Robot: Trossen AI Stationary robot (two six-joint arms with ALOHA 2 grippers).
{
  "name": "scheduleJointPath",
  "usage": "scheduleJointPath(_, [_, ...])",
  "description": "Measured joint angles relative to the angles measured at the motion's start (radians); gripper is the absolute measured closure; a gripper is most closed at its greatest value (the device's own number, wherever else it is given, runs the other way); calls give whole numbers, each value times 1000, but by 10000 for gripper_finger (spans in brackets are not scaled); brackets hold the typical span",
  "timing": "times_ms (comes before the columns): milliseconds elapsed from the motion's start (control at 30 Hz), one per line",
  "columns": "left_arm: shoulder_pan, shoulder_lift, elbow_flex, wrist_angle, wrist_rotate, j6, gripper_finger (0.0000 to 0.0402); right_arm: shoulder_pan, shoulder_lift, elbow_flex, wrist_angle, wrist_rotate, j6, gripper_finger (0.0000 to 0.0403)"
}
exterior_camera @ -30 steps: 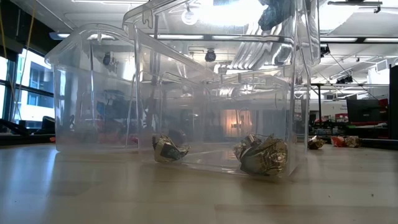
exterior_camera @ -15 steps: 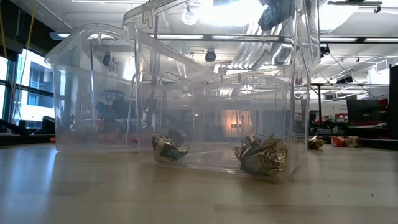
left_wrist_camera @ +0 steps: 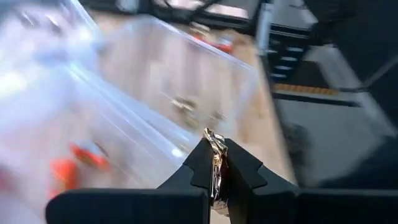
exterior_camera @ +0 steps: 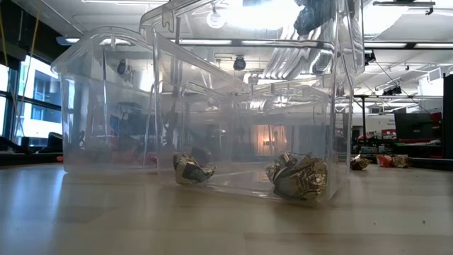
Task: Sort candy
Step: Put the gold candy into the bottom left transparent bin
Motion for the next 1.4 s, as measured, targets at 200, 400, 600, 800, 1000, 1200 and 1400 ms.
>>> scheduleJointPath(200, [270, 210, 0, 369, 171, 376, 385, 0, -1, 19, 11, 81, 25, 279])
scheduleJointPath(400, [410, 464, 3, 700, 313, 352, 351, 1, -5, 155, 9, 100, -69, 279])
scheduleJointPath(600, [415, 651, 128, 723, 458, 339, 289, 1, -5, 250, -87, 100, -84, 279])
scheduleJointPath(800, [422, 702, 255, 492, 455, 404, 215, 1, -5, 268, -327, 37, 102, 267])
scheduleJointPath(1000, [432, 559, 293, 185, 445, 388, 184, -13, -3, 211, -512, -26, 303, 217])
scheduleJointPath(1200, [438, 315, 112, 167, 318, 313, 185, -141, -2, 40, -573, -64, 485, 170])
scheduleJointPath(1400, [418, 93, -96, 252, 272, 81, 186, -361, -38, -125, -517, -155, 464, 166])
